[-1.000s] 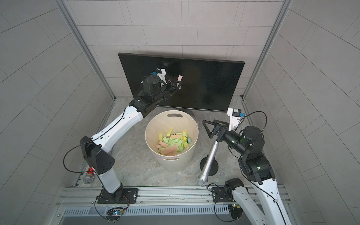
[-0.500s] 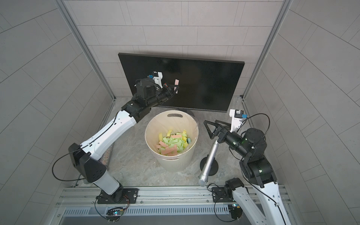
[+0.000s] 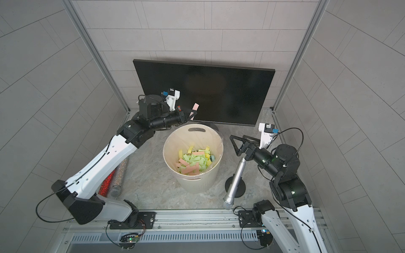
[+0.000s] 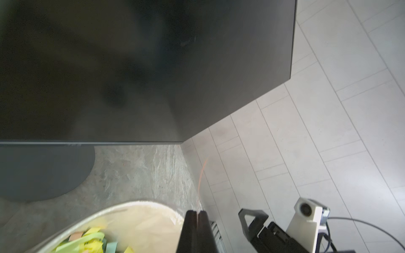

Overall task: Remove the sticky note from the monitor
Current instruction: Place the sticky note in the trash bin.

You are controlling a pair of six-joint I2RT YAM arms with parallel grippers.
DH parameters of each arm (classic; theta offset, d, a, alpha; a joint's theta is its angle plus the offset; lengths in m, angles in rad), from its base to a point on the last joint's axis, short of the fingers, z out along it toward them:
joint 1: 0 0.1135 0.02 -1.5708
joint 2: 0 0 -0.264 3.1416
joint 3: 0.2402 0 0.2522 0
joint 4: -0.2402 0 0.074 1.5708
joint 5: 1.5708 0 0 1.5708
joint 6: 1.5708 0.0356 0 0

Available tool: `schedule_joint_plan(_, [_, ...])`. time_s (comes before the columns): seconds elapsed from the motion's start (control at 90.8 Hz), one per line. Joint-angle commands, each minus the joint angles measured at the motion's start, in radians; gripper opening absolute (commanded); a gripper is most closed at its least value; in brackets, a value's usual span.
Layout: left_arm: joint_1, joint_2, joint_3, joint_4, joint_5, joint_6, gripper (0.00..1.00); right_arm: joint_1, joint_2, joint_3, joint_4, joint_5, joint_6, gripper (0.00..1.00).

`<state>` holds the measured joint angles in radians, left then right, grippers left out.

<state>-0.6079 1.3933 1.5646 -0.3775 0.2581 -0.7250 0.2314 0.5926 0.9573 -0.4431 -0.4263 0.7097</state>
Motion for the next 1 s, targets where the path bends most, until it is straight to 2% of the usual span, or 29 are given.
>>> schedule_joint_plan(0.0, [-0.018,-0.077,-0.069,-0.095,0.031,0.073,0.03,0.002,-0.014,0.017,-0.012,0.018,-0.018,1.0])
schedule_joint_plan(0.275, [-0.028,-0.224,-0.208,-0.191,0.017,0.136,0.03,0.0,-0.024,0.009,-0.026,0.027,-0.02,1.0])
schedule_joint_plan(0.66, [-0.051,-0.265,-0.244,-0.3,0.0,0.22,0.09,0.001,-0.041,-0.008,-0.043,0.033,-0.002,1.0])
schedule_joint_plan(0.826, [-0.06,-0.246,-0.221,-0.341,0.004,0.255,0.21,0.0,-0.048,-0.011,-0.046,0.034,0.003,1.0])
schedule_joint_plan(0.991, [-0.069,-0.226,-0.19,-0.374,-0.001,0.294,0.46,-0.001,-0.053,-0.014,-0.048,0.036,0.007,1.0])
